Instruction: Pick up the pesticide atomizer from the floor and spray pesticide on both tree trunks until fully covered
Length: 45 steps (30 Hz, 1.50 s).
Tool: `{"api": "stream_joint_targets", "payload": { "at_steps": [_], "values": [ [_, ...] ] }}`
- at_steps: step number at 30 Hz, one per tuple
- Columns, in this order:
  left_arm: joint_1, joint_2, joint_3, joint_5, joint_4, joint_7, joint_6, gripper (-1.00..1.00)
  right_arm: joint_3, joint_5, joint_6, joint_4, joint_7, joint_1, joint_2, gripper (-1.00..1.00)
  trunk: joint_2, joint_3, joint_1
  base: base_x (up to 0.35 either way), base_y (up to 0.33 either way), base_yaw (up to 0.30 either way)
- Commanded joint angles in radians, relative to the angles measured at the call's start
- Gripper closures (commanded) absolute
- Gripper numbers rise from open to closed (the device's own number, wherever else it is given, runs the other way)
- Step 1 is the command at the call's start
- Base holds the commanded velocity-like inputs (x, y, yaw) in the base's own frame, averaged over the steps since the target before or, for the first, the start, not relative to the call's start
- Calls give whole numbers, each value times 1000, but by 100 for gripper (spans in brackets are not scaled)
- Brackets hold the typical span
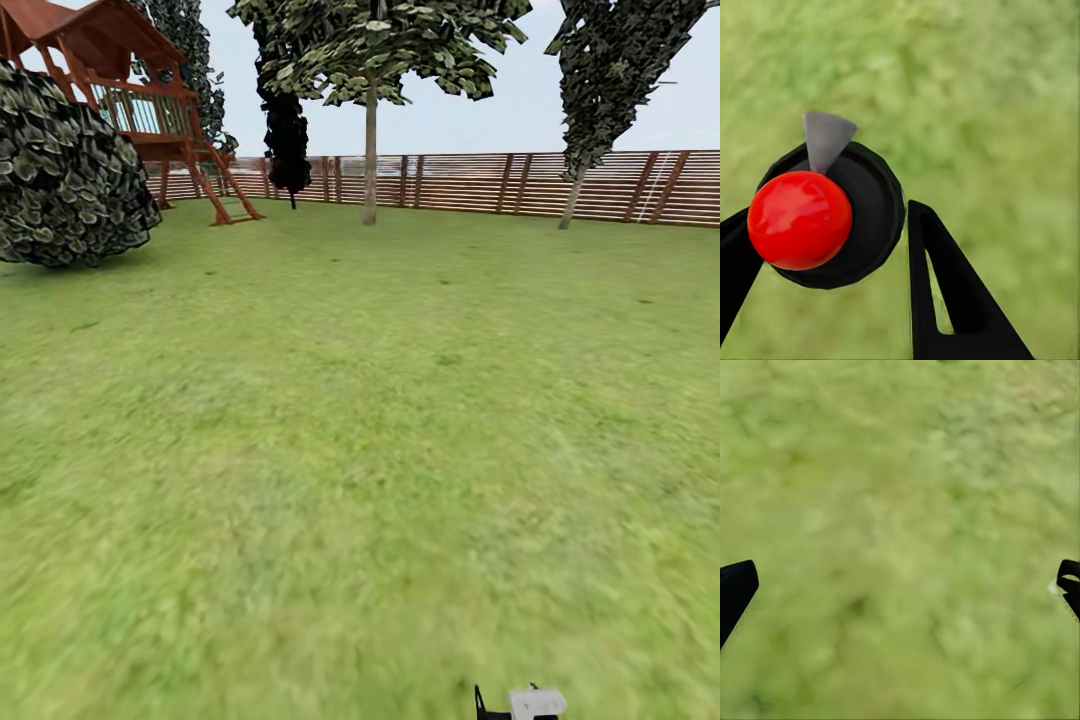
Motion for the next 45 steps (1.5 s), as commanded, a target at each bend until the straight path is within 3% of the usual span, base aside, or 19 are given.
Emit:
{"api": "stream_joint_targets", "payload": {
  "at_steps": [1,45],
  "values": [
    [-1,0,7,-10,1,2,-4,100,8,5,0,1,-10,-1,0,-100,0,-1,0,339,0,0],
    [-1,0,7,-10,1,2,-4,100,8,4,0,1,-10,-1,0,-100,0,-1,0,339,0,0]
  ]
}}
